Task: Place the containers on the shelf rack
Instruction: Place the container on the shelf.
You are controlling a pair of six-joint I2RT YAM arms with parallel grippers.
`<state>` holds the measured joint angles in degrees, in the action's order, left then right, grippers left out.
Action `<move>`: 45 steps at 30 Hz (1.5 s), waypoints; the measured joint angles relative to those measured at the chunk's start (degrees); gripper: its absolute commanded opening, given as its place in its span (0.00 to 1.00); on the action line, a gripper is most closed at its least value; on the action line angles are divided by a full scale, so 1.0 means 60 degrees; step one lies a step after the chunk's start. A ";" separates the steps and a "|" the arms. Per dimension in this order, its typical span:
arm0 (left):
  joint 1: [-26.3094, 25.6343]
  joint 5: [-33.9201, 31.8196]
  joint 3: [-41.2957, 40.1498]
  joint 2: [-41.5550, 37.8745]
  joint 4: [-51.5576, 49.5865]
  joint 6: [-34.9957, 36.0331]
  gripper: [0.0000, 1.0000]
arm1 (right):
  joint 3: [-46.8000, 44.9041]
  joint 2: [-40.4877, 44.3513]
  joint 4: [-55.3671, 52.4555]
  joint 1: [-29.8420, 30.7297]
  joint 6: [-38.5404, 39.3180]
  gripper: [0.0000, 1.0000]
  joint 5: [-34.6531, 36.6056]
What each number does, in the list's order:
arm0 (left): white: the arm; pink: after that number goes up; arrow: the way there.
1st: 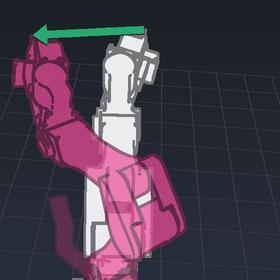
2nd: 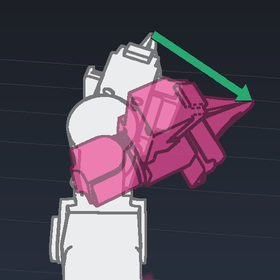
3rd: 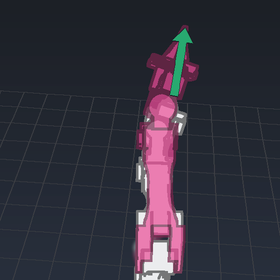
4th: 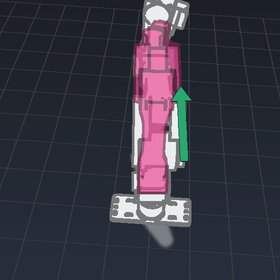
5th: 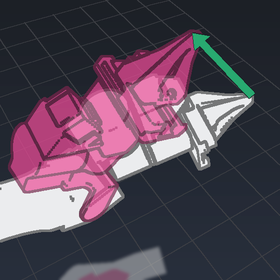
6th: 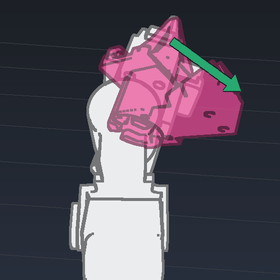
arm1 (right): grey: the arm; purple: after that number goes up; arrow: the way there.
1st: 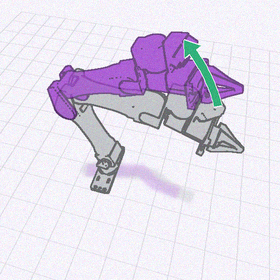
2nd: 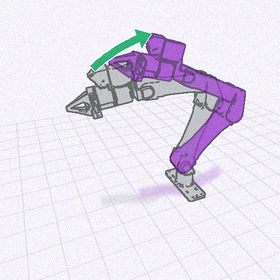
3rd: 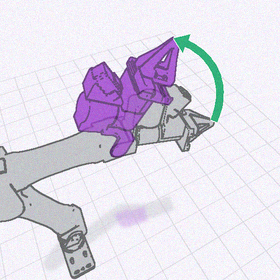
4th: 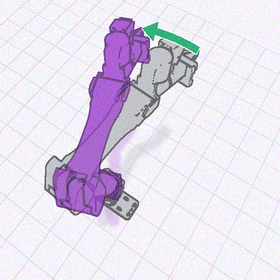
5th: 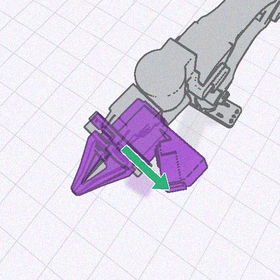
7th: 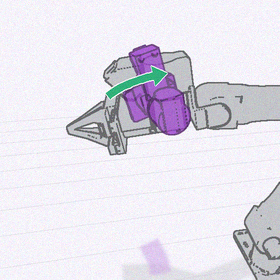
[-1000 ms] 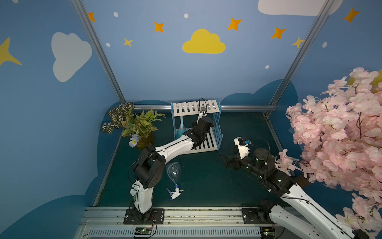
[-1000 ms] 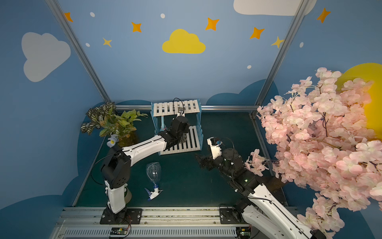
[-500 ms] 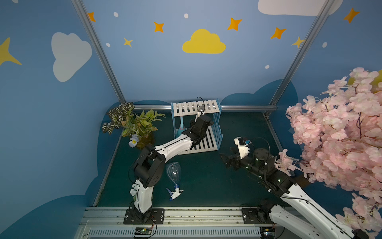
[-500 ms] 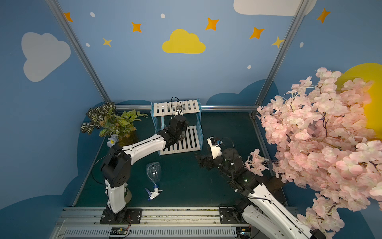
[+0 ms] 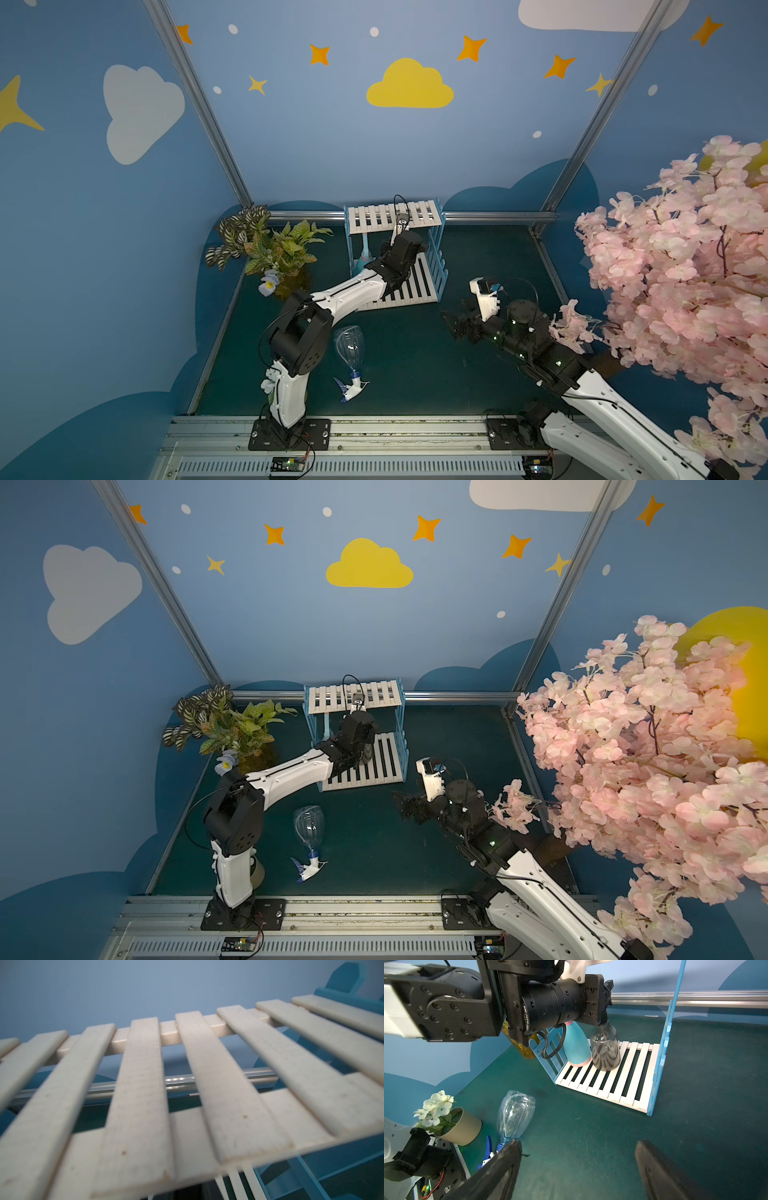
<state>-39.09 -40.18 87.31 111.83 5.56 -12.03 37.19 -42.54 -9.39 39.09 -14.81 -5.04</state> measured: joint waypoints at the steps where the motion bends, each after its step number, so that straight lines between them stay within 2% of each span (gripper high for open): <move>1: 0.0000 0.0011 0.0000 0.0007 0.0000 -0.0011 0.26 | 0.0000 0.0015 -0.0004 0.0000 -0.0004 0.92 0.0000; 6: 0.0000 0.0051 0.0000 0.0044 0.0004 -0.0025 0.35 | 0.0000 0.0066 -0.0007 0.0000 -0.0004 0.92 0.0011; 12: 0.0015 0.0080 0.0000 0.0044 0.0007 0.0026 0.40 | -0.0004 0.0160 -0.0011 0.0000 -0.0004 0.92 0.0015; 16: 0.0015 0.0098 0.0000 0.0044 0.0007 0.0062 0.51 | -0.0004 0.0200 -0.0022 0.0000 -0.0011 0.92 0.0018; 28: -0.0044 0.0175 -0.0393 -0.0189 -0.0058 0.0018 0.76 | -0.0007 0.0361 -0.0051 0.0000 -0.0080 0.92 0.0022; 37: -0.0423 0.0299 -0.1071 -0.1501 -0.0372 0.0029 0.89 | -0.0189 0.0386 -0.0040 0.0000 -0.0149 0.92 0.0015; 45: -0.0765 0.0634 -0.2076 -0.3078 -0.1370 0.0004 0.91 | -0.0189 0.0444 -0.0036 0.0000 -0.0146 0.93 0.0015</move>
<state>-43.68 -36.38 74.85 93.36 -2.66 -12.01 36.05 -39.88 -9.61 39.09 -15.68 -4.95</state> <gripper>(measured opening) 0.905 0.922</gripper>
